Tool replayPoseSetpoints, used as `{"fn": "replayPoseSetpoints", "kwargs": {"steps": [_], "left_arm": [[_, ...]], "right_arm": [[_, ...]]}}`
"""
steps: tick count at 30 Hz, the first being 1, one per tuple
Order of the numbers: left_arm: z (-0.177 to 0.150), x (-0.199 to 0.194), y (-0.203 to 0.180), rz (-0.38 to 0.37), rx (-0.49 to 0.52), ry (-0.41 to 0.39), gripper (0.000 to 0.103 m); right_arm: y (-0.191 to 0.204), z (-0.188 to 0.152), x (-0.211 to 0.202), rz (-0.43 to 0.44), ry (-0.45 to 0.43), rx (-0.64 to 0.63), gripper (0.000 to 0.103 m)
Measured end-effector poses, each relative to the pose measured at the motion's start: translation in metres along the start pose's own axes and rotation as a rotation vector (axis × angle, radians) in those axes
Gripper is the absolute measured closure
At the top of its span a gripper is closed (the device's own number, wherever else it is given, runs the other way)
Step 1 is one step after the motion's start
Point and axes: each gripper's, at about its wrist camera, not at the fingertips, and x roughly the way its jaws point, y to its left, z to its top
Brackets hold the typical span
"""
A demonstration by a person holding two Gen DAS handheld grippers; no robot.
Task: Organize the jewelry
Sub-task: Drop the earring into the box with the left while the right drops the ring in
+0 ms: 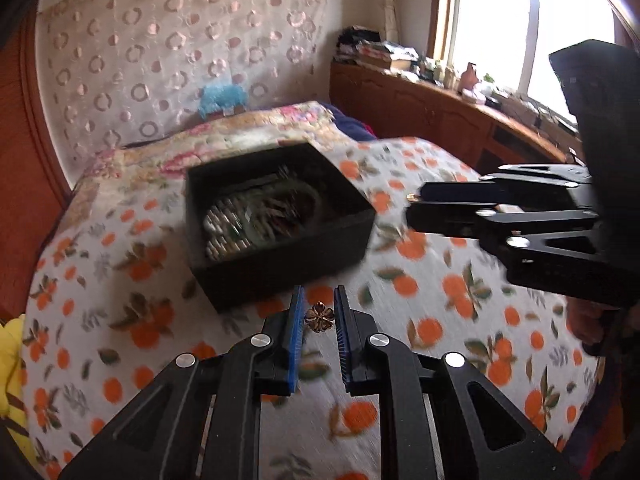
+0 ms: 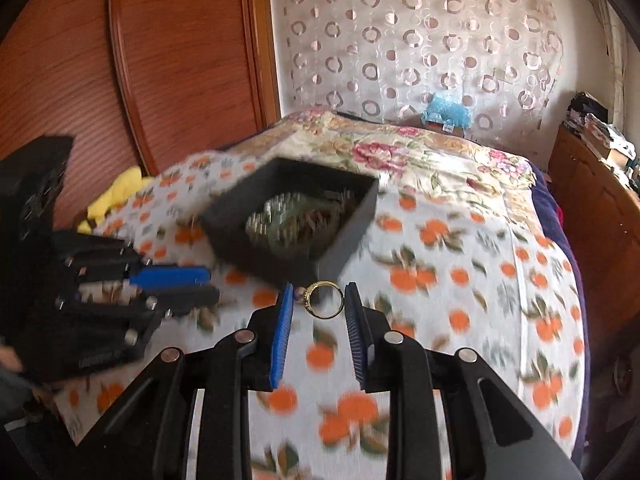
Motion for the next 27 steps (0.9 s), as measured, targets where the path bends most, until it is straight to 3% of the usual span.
{"fn": "replayPoseSetpoints", "kwargs": {"steps": [12, 14, 18, 27], "left_arm": [[0.028, 0.001, 0.040, 0.052, -0.085, -0.042, 0.089], [0.031, 0.003, 0.045, 0.065, -0.094, -0.041, 0.089], [0.034, 0.007, 0.050, 0.081, -0.100, -0.042, 0.089], [0.054, 0.024, 0.049, 0.108, -0.095, -0.043, 0.089]], "right_arm": [[-0.006, 0.048, 0.048, 0.026, 0.024, 0.026, 0.074], [-0.009, 0.050, 0.051, 0.020, 0.027, 0.029, 0.074], [-0.016, 0.049, 0.052, 0.038, 0.021, 0.062, 0.060], [-0.029, 0.036, 0.029, 0.033, -0.006, 0.095, 0.060]]}}
